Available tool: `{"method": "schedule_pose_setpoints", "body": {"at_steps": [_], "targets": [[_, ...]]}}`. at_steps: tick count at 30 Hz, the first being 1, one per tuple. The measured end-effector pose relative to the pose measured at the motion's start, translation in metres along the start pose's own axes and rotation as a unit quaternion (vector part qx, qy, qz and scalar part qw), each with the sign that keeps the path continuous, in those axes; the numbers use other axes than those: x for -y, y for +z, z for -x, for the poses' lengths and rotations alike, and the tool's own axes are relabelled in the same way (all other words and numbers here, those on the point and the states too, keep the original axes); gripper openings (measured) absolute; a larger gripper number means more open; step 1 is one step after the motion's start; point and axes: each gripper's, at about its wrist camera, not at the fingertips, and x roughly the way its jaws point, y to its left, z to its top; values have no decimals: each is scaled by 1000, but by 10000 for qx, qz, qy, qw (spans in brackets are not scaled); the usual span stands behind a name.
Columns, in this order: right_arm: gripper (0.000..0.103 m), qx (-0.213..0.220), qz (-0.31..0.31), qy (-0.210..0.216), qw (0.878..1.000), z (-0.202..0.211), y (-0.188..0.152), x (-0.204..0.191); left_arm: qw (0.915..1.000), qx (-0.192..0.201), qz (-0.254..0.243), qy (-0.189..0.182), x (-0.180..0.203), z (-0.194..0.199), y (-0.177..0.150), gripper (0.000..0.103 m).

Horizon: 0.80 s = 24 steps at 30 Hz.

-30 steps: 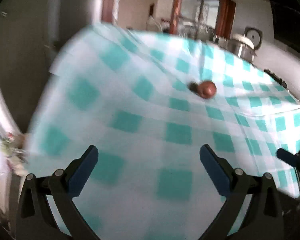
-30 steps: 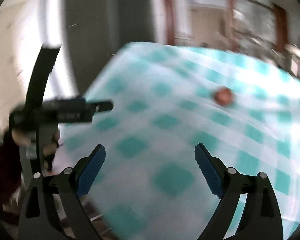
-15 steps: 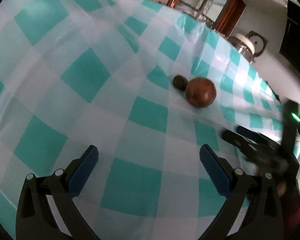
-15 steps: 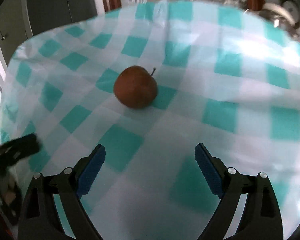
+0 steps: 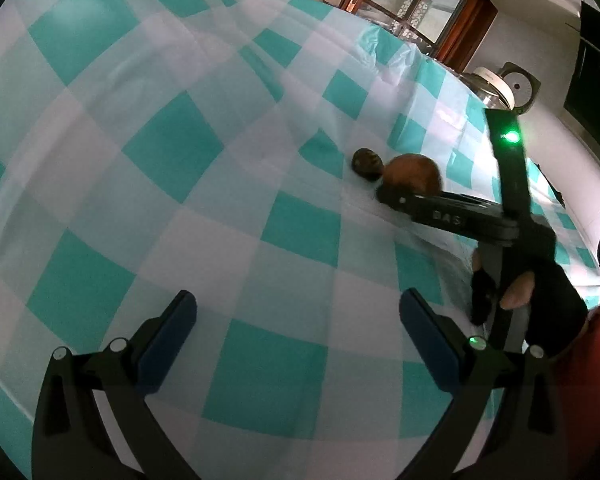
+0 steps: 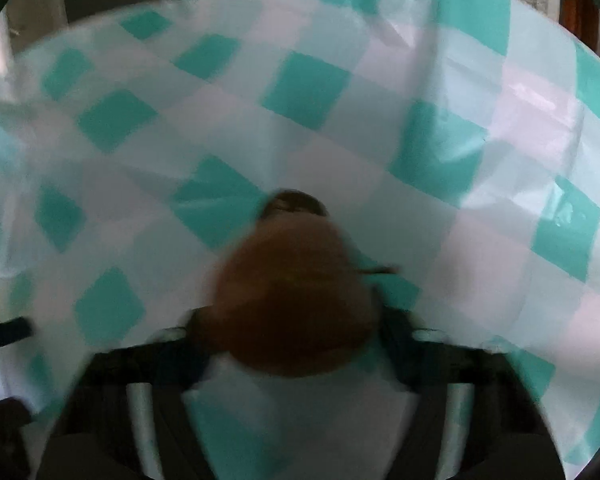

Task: Organize fruits
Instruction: 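Grasp the brown pear with the right tool while the left tool grasps the small dark fruit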

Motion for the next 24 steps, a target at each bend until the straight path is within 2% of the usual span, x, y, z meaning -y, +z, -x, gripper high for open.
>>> {"method": "schedule_pose_setpoints", "body": {"at_steps": [3, 7, 11, 13, 16, 20, 24], "targets": [[59, 350, -480, 185, 9981, 34, -26, 11, 10000, -9, -19, 47, 1, 0, 0, 101], [59, 588, -1303, -75, 9897, 77, -74, 38, 9999, -34, -60, 107, 3, -1, 1, 101], [59, 672, -2421, -18, 9679, 101, -114, 78, 9998, -41, -45, 197, 5, -1, 1, 101], [60, 755, -2752, 139, 9583, 104, -123, 90, 9998, -67, -46, 203, 9, -7, 5, 101], [60, 763, -2902, 296, 9535, 102, -125, 96, 9995, -20, -54, 312, 21, -21, 17, 101], [60, 796, -2904, 460, 9525, 104, -129, 98, 9968, 91, -544, 570, 62, -61, 50, 99], [60, 822, -2924, 510, 9514, 99, -125, 96, 9929, -116, -955, 693, 98, -110, 80, 78]]}}
